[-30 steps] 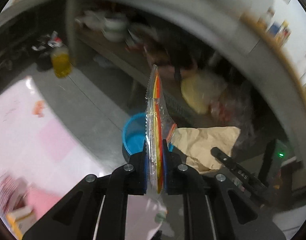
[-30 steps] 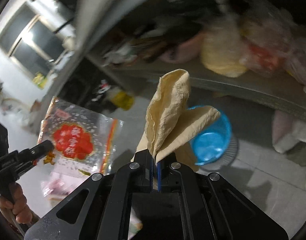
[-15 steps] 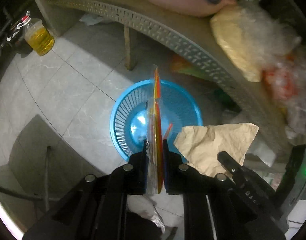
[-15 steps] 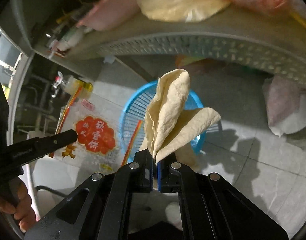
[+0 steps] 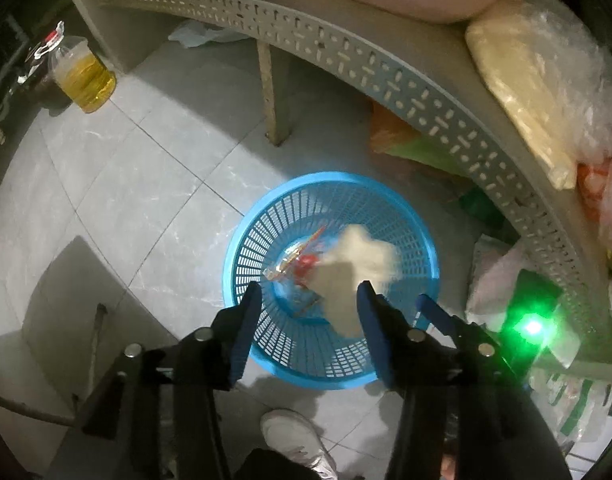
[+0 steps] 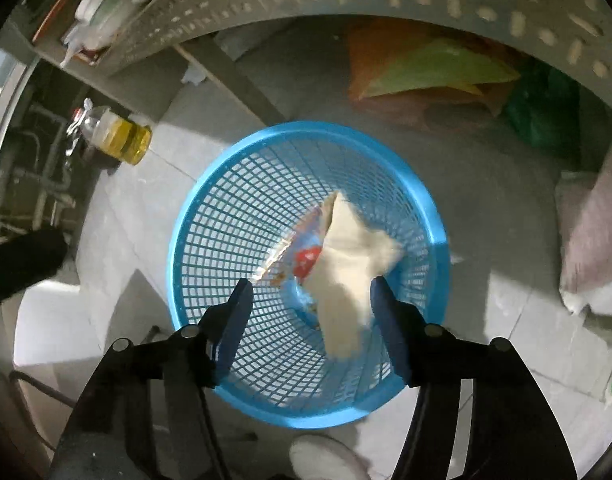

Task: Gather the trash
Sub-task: 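Open both grippers to drop the bag and towel into the blue basket, then move both tools back over the table toward the yellow box and pink sponge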

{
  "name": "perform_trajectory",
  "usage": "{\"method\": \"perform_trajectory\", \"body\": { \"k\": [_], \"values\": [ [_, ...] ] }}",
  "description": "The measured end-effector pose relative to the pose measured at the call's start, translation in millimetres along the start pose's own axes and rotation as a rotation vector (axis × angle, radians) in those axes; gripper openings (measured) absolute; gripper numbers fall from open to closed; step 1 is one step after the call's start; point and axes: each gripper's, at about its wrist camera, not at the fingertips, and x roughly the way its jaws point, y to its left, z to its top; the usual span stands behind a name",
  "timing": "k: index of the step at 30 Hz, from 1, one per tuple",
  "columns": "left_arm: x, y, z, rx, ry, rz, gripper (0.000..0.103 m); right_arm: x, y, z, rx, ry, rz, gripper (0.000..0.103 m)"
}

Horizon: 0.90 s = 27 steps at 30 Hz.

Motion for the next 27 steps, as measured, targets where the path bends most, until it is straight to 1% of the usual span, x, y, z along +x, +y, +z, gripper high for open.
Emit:
{"method": "perform_trajectory", "body": {
  "k": [2,3,5,8,12,14,16,18,19,22,24,25,27],
  "values": [
    [-10,3,0,-0.021,-0.017,-0.013,0.048,-12,0,-3,-0.017,-0.032,0.006,0.067],
    [-15,4,0,-0.024,-0.026,-0.016,0.048,-22,-7,-8,-0.021,-0.047,0.009,0.067],
    [-29,6,0,-0.025,-0.053,-0.02,0.048,-28,-12,-7,-0.018,-0.069,0.009,0.067],
    [-57,10,-5,-0.03,-0.091,-0.046,0.048,-48,-18,-9,-0.013,-0.111,0.006,0.067],
    [-104,16,-18,-0.025,-0.149,-0.093,0.048,-78,-19,-22,-0.034,-0.157,0.002,0.067],
    [-134,23,-30,-0.026,-0.184,-0.122,0.051,-101,-14,-34,-0.065,-0.182,-0.007,0.068],
    [-171,30,-46,-0.002,-0.238,-0.16,0.053,-122,-9,-46,-0.094,-0.205,-0.02,0.071],
    [-207,35,-65,0.043,-0.295,-0.167,0.056,-145,-2,-59,-0.126,-0.236,-0.03,0.074],
    [-231,41,-81,0.069,-0.332,-0.163,0.056,-160,2,-66,-0.144,-0.259,-0.03,0.074],
    [-290,67,-124,0.09,-0.427,-0.175,0.059,-195,15,-81,-0.196,-0.303,-0.003,0.075],
    [-321,83,-153,0.085,-0.474,-0.163,0.06,-219,24,-92,-0.246,-0.321,0.037,0.076],
    [-341,96,-173,0.064,-0.506,-0.152,0.06,-230,30,-97,-0.272,-0.326,0.055,0.076],
    [-368,119,-205,0.021,-0.556,-0.144,0.062,-245,42,-105,-0.314,-0.338,0.092,0.078]
  ]
}}
